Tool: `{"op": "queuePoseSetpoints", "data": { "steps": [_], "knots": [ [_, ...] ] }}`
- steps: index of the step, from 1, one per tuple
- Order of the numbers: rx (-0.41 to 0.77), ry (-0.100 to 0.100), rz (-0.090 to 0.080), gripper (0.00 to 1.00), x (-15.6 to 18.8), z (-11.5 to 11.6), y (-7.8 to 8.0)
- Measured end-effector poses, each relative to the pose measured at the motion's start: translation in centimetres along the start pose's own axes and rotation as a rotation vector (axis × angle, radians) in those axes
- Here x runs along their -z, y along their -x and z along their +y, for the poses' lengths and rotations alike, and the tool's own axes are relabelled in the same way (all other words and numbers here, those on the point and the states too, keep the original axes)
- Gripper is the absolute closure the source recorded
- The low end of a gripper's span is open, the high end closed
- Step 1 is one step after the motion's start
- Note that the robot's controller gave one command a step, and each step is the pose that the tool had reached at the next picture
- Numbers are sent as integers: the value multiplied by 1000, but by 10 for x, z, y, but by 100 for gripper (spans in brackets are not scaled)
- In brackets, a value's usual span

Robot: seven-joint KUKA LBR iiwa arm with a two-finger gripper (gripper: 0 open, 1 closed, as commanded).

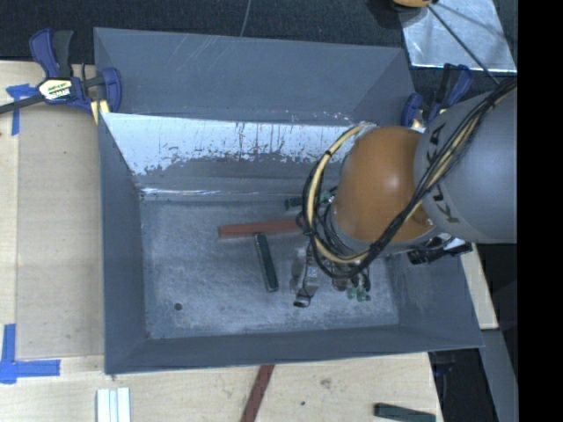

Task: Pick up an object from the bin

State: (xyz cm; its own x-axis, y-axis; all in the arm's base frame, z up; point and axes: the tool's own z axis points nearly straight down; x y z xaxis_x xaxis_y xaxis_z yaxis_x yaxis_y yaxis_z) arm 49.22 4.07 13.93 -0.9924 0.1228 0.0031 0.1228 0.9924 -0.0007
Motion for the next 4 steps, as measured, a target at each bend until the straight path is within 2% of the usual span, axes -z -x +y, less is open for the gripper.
{"op": "queuePoseSetpoints", "data": {
  "steps": [1, 2, 3, 4],
  "knots": [
    [-1, 2, -8, 0, 117, 0, 3],
    [0, 2, -10, 0, 131, 0, 3],
    [29, 3, -17, 0, 84, 16, 37],
    [185, 0, -5, 0, 42, 45, 40]
  ]
}}
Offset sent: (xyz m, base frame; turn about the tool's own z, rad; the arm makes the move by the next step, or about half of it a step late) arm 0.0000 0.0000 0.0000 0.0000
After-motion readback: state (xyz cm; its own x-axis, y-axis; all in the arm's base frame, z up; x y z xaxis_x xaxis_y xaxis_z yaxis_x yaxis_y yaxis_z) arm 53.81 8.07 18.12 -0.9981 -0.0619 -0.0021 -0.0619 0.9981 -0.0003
